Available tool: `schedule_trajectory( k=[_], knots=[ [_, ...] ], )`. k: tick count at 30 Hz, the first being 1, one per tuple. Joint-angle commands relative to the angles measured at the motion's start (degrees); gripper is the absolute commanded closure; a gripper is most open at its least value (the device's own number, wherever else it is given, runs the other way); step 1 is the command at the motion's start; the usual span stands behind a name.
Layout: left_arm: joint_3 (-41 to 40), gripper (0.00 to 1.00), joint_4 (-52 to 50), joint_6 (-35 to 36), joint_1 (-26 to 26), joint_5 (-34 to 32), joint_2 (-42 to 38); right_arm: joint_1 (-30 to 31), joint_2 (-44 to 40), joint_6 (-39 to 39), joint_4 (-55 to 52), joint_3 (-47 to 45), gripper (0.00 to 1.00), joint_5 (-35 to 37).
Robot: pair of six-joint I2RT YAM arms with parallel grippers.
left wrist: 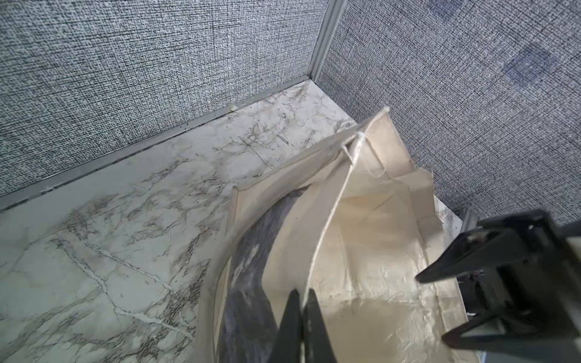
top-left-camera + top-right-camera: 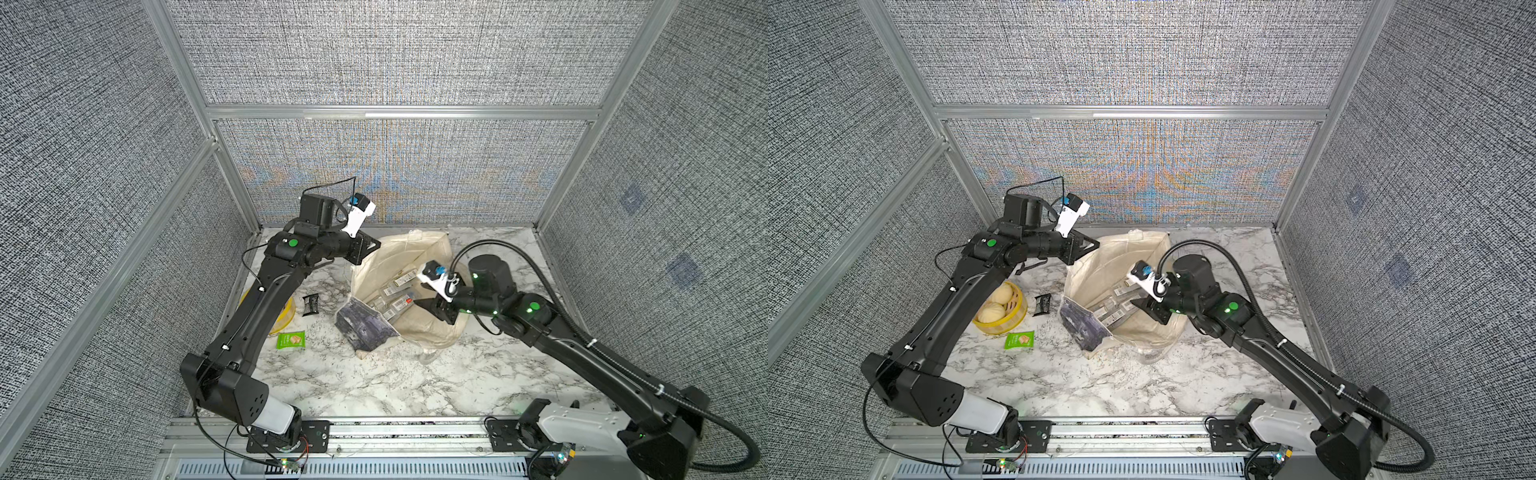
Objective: Take out the compass set from the canvas bag
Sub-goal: Adjust the canvas bag at the center of the board.
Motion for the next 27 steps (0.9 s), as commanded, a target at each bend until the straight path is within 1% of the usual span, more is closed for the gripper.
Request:
schedule_trajectory(
  k=[1, 5, 8, 10, 13, 16, 19, 23, 27],
  knots=[
    [1.3, 1.0, 0.4, 1.8, -0.4, 1.1, -0.1, 3.9, 3.0, -14.7, 2.8, -1.7, 0.5, 6.6],
    [0.8, 1.0, 1.3, 2.0, -0.4, 1.2, -0.7, 11.2, 3.0, -14.2, 4.6, -6.4, 0.5, 6.7],
    [0.7, 1.0, 1.8, 2.8, -0.4, 1.8, -1.1, 17.9, 0.6, -13.1, 9.2, -12.8, 0.5, 7.3],
    [0.1, 1.0, 3.1, 4.2, -0.8, 3.8, -1.6, 22.3, -0.1, -12.7, 13.1, -15.9, 0.5, 9.1],
    [-0.9, 1.0, 5.0, 6.0, -2.3, 4.4, -2.5, 26.5, 1.5, -12.7, 14.7, -16.6, 0.5, 11.0],
    [-1.0, 1.0, 4.8, 7.1, -2.7, 6.9, -2.6, 27.1, 2.0, -13.3, 11.5, -13.7, 0.5, 14.1],
    [-2.1, 1.0, 3.4, 10.7, -2.8, 9.7, -3.0, 26.6, -0.1, -19.5, 8.8, -12.0, 0.5, 18.3],
    [-5.6, 1.0, 4.3, 13.7, -2.8, 10.2, -5.5, 22.3, -1.1, -25.5, 2.1, -8.0, 0.48, 19.4],
    [-8.1, 1.0, 6.7, 13.6, -2.8, 9.9, -7.6, 18.3, 4.5, -28.4, -5.8, 0.3, 0.48, 21.4]
  ],
)
